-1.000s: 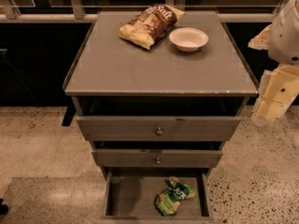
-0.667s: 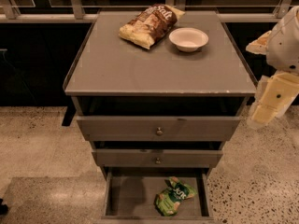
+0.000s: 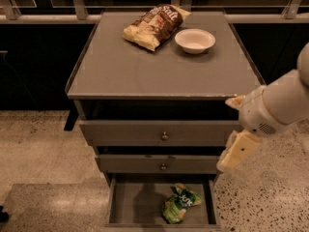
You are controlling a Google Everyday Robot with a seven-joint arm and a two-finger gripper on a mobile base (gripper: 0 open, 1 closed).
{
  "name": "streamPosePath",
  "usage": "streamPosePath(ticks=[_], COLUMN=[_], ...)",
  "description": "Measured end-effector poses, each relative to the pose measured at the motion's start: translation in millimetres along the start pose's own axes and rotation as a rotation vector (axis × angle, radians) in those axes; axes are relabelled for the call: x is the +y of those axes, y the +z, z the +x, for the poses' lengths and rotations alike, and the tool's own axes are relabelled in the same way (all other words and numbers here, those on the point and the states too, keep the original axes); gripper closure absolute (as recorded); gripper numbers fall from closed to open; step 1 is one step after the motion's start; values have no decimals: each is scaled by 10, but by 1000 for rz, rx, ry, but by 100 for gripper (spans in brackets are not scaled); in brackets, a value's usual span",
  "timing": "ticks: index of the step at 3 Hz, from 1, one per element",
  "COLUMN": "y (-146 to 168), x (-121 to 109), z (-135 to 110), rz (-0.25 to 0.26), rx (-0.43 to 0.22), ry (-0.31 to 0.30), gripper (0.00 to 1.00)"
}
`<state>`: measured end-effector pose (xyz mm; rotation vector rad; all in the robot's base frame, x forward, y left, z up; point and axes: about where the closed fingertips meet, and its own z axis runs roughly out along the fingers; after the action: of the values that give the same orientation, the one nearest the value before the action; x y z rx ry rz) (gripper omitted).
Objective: Pick green rice chip bag from bottom drawer and place on counter
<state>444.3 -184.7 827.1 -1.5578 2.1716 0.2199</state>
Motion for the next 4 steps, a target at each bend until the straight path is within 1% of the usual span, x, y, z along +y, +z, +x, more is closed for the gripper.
streamPosePath(ticks=[1,2,3,4], y=[187,202,587,1365], x=[-156,-106,139,498], z=[7,20,289,751], rz=[56,60,39,-13], rx=[-31,-17,-26,-38], ry=[15,19,145,297], gripper=[0,0,0,0])
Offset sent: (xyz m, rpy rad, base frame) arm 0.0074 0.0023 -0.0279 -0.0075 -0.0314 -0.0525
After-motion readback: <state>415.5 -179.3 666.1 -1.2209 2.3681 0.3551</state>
